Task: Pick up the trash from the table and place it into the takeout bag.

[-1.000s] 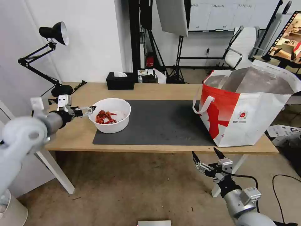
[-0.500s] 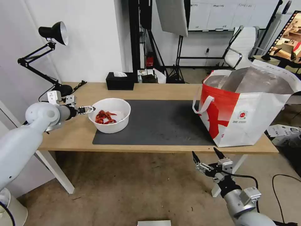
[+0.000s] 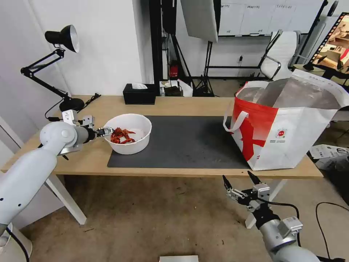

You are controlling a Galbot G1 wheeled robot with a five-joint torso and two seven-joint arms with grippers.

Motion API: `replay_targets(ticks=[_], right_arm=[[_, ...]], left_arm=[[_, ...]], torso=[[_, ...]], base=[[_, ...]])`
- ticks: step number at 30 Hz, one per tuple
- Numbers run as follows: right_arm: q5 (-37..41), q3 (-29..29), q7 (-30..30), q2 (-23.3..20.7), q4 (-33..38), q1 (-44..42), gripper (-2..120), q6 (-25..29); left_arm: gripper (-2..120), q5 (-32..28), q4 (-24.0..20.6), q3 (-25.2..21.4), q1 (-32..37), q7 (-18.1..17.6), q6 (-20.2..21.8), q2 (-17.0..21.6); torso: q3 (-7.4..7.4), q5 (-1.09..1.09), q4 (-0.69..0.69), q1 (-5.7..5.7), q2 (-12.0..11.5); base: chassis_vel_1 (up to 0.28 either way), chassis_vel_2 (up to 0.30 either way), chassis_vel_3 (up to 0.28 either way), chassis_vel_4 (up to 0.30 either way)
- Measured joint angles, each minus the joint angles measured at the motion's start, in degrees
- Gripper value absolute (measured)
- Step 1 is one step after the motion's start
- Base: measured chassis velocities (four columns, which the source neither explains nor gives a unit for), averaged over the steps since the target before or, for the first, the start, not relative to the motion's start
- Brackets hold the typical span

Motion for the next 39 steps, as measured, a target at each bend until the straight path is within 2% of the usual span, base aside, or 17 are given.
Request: replay_targets(ticks=[2,3,8,12,14,18,20,21,24,25,28,29,30,31,35,37,39], right_arm=[[0.00,0.00,0.00,0.00,0.00,0.00,100,0.00],[0.00,0.00,0.00,0.00,0.00,0.00,100,0.00],[0.00,0.00,0.00,0.00,0.00,0.00,100,0.00],[0.00,0.00,0.00,0.00,0.00,0.00,100,0.00],[0.00,0.00,0.00,0.00,0.00,0.00,100,0.00],[0.00,0.00,0.00,0.00,0.00,0.00,100,0.00],[0.00,0.00,0.00,0.00,0.00,0.00,100,0.00],[0.00,0.00,0.00,0.00,0.00,0.00,100,0.00],[0.00,0.00,0.00,0.00,0.00,0.00,100,0.00],[0.00,0.00,0.00,0.00,0.00,0.00,100,0.00],[0.00,0.00,0.00,0.00,0.00,0.00,100,0.00],[0.00,0.00,0.00,0.00,0.00,0.00,100,0.00],[0.00,0.00,0.00,0.00,0.00,0.00,100,0.00],[0.00,0.00,0.00,0.00,0.00,0.00,100,0.00],[0.00,0.00,0.00,0.00,0.00,0.00,100,0.00],[0.00,0.00,0.00,0.00,0.00,0.00,100,0.00],[0.00,0.00,0.00,0.00,0.00,0.00,100,0.00]], left_arm=[[55,-0.87,-0.44,-0.04,0.00,-1.01,-0.02,0.03],[49,-1.39,-0.70,-0.08,0.00,-1.48,-0.04,0.15],[27,-2.29,-1.30,-0.48,0.64,-1.66,-0.08,0.60],[19,-2.53,-1.56,-0.87,1.12,-1.66,-0.10,0.61],[8,-2.58,-1.78,-1.11,1.59,-1.66,-0.14,0.53],[0,-2.54,-1.86,-1.15,1.74,-1.72,-0.48,0.32],[0,-0.98,-2.49,-1.43,1.87,-1.88,-3.34,-0.02],[0,-0.98,-2.49,-1.43,1.87,-1.88,-3.34,-0.02],[0,0.93,-5.63,-2.52,2.07,-0.74,-7.86,-0.29],[0,0.93,-5.63,-2.52,2.07,-0.74,-7.86,-0.29],[0,5.33,-8.97,-2.24,2.02,0.89,-14.12,-0.32],[0,5.33,-8.97,-2.24,2.02,0.89,-14.12,-0.32],[0,6.34,-10.16,-1.88,1.87,1.73,-17.47,-0.51],[0,6.75,-10.64,-1.71,1.73,1.97,-18.78,-0.67],[0,8.27,-11.55,-1.11,1.30,2.31,-21.64,-1.23],[0,12.94,-11.91,0.98,0.29,3.21,-26.59,-2.15],[0,13.98,-11.90,1.53,0.00,3.42,-27.28,-2.25]], torso=[[0.00,0.00,0.00,0.00,0.00],[0.00,0.00,0.00,0.00,0.00],[0.00,0.00,0.00,0.00,0.01],[0.00,0.00,0.00,0.00,0.01],[0.00,0.00,0.00,0.00,0.01],[0.00,0.00,0.00,0.00,0.01],[0.00,-0.02,0.00,0.00,0.01],[0.00,-0.02,0.00,0.00,0.01],[0.00,0.00,0.00,0.00,0.01],[0.00,0.00,0.00,0.00,0.01],[0.00,0.00,0.00,0.00,0.01],[0.00,0.00,0.00,0.00,0.01],[0.00,0.00,0.01,0.00,0.01],[0.00,0.00,0.01,0.00,0.01],[0.00,0.00,0.00,-0.01,0.01],[0.00,0.00,-0.01,0.00,0.01],[0.00,0.00,-0.01,0.00,0.01]], base=[[0.000,0.000,0.000,0.000],[0.000,0.000,0.000,0.000],[0.000,0.000,0.000,0.000],[0.000,0.000,0.000,0.000],[0.000,0.000,0.000,0.000],[0.000,0.000,0.000,0.000],[0.000,0.000,0.000,0.000],[0.000,0.000,0.000,0.000],[0.000,0.000,0.000,0.000],[0.000,0.000,0.000,0.000],[0.000,0.000,0.000,0.000],[0.000,0.000,0.000,0.000],[0.000,0.000,0.000,0.000],[0.000,0.000,0.000,0.000],[0.000,0.000,0.000,0.000],[0.000,0.000,0.000,0.000],[0.000,0.000,0.000,0.000]])
